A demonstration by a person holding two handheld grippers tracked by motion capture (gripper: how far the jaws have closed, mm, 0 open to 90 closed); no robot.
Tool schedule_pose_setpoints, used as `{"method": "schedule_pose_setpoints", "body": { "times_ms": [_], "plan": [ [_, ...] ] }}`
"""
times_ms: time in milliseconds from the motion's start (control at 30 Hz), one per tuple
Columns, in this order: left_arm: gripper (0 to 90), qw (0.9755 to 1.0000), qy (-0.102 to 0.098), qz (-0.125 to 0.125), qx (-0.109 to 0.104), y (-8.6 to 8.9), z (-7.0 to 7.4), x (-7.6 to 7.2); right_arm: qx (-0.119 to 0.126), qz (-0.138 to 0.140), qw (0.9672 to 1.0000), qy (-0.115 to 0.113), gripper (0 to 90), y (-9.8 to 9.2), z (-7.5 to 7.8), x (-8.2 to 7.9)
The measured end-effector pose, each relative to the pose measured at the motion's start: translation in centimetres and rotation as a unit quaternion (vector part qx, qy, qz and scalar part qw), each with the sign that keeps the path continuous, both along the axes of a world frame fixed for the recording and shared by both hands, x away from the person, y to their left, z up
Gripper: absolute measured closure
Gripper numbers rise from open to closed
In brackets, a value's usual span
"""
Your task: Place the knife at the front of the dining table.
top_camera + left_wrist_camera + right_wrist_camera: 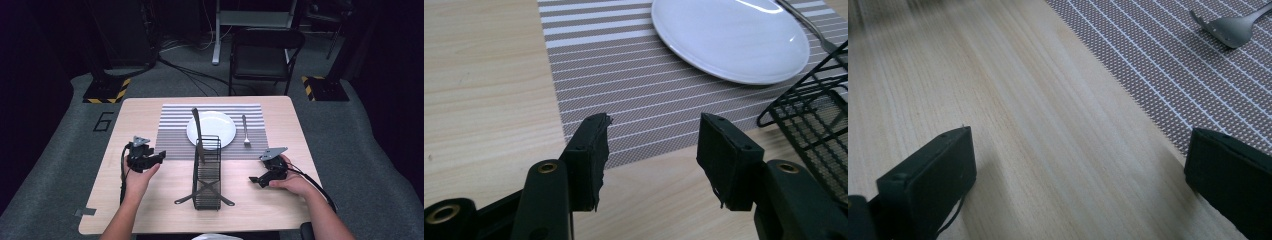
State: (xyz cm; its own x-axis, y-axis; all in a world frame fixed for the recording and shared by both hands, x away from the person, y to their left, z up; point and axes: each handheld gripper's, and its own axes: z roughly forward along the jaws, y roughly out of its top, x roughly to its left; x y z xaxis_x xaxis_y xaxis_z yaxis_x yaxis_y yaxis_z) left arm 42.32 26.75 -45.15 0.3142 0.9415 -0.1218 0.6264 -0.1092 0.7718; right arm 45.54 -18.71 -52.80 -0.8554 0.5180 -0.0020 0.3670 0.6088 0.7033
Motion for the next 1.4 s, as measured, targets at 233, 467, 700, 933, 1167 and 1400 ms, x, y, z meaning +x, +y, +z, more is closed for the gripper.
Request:
{"method": "schedule_pose_setpoints", "body": {
  "times_ms": [233,467,700,933,1167,1400],
  "plan": [
    [45.8,0.9998,-0.002,-0.018,0.008,-1.2,1.6,0.2,0.0,0.001,1.0,0.0,0.0,0.0,0.0,0.0],
    [45.8,0.9992,-0.007,-0.04,0.005,-2.1,3.6,0.1,0.0,0.001,1.0,0.0,0.0,0.0,0.0,0.0],
    [45.9,0.9982,-0.015,-0.059,0.0,-3.0,5.3,0.0,0.0,0.0,1.0,0.0,0.0,0.0,0.0,0.0],
    [45.6,0.9963,-0.027,-0.082,0.005,-4.4,6.9,0.2,0.0,0.0,1.0,0.0,0.0,0.0,0.0,0.0],
    [45.6,0.9947,-0.037,-0.096,-0.006,-5.5,7.9,0.5,0.0,0.0,1.0,0.0,0.0,0.0,0.0,0.0],
    [45.7,0.9929,-0.036,-0.113,-0.003,-6.6,8.3,1.0,0.0,0.0,1.0,0.0,0.0,0.0,0.0,0.0]
  ]
}}
